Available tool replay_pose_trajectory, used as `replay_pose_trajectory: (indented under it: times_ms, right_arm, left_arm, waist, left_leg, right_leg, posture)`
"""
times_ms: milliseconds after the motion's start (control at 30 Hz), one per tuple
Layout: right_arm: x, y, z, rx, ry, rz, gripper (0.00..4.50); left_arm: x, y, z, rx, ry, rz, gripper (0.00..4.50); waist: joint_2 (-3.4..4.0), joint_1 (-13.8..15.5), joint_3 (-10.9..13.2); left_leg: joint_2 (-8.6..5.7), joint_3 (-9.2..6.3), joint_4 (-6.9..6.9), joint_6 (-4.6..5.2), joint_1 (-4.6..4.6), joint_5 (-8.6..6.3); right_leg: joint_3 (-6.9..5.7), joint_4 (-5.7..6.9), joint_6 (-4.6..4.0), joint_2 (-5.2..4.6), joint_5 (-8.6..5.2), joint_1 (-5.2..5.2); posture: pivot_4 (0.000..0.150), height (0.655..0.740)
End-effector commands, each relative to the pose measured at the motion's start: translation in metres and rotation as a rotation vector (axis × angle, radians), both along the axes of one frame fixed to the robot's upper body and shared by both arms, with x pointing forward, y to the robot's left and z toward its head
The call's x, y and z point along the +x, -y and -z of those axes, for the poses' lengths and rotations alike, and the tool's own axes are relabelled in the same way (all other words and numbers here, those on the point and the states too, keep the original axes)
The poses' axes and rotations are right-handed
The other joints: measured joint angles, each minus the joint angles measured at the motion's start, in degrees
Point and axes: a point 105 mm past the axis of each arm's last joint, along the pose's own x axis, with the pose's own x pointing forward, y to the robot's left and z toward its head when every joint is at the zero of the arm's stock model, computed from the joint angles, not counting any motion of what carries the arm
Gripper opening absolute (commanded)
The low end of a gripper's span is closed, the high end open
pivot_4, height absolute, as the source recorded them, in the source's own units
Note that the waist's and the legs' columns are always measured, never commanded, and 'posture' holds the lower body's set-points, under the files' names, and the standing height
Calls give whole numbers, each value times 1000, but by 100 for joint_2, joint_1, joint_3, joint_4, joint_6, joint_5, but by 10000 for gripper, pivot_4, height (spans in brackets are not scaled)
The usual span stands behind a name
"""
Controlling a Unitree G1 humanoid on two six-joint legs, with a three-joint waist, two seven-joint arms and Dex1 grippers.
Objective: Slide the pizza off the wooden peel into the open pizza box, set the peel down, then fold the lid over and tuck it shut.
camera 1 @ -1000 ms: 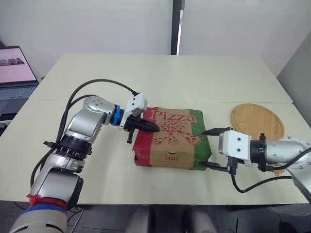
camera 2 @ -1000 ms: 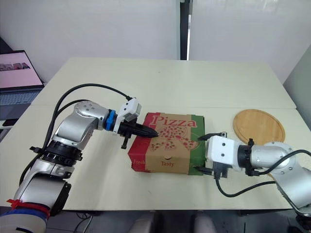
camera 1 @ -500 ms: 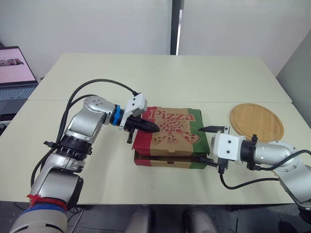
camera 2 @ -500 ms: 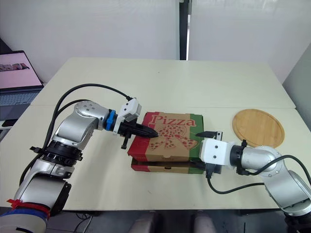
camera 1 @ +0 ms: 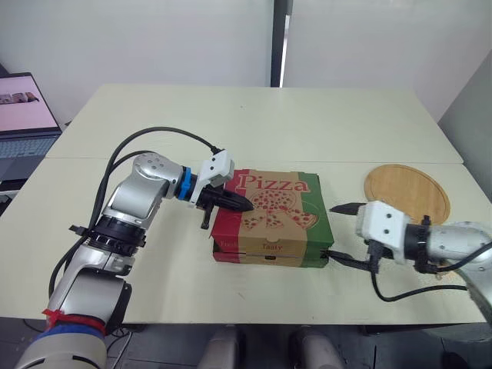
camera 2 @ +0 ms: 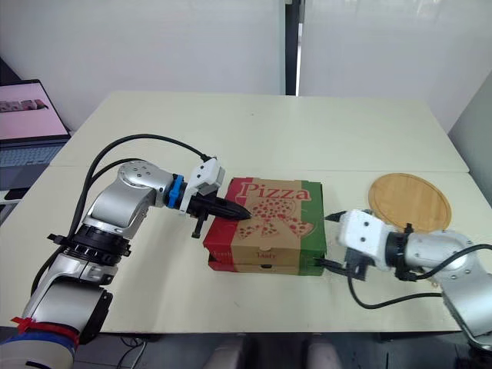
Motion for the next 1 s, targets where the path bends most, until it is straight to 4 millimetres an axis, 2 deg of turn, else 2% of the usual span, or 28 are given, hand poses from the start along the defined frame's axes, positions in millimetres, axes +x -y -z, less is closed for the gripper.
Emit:
replay_pose_trajectory:
  times_ms: [33,200,400,533,767,1000]
  right_arm:
    - [-11,13,-8,-18,-34,-2,44757]
    - [-11,33,-1,-77,-48,49,44757]
    - [-25,6,-17,103,-121,-51,44757]
    - [-25,-11,-16,83,-77,-103,44757]
    - [5,-29,-2,28,114,-65,44757]
    - [16,-38,6,9,175,-57,44757]
  left_arm:
    - [-2,1,0,19,22,16,0]
    - [-2,1,-1,20,25,14,0]
    - [-1,1,-2,21,30,9,0]
    - [-1,1,-3,21,31,9,0]
    - [-1,3,-4,17,33,13,0]
    - [-2,2,-3,27,36,19,0]
  waist:
    - [0,3,0]
    - [0,-2,0]
    - [0,-4,0]
    - [0,1,0]
    - [0,-6,0]
    - [0,-6,-1]
  left_leg:
    - [0,0,0,0,0,0]
    - [1,1,0,1,2,0]
    - [2,2,1,0,5,0]
    - [3,-3,2,0,5,0]
    - [1,-2,1,-2,4,1]
    - [-1,-2,1,-22,4,13]
  right_leg:
    - [0,0,0,0,0,0]
    - [0,-2,0,0,0,5]
    - [1,-1,0,0,0,6]
    - [-3,-3,0,-1,0,10]
    - [-1,-3,0,-1,0,6]
    - [-1,-1,0,-1,0,4]
  posture:
    - [1500,7281]
    - [1500,7281]
    - [1500,7281]
    - [1500,7281]
    - [1500,7281]
    - [1500,7281]
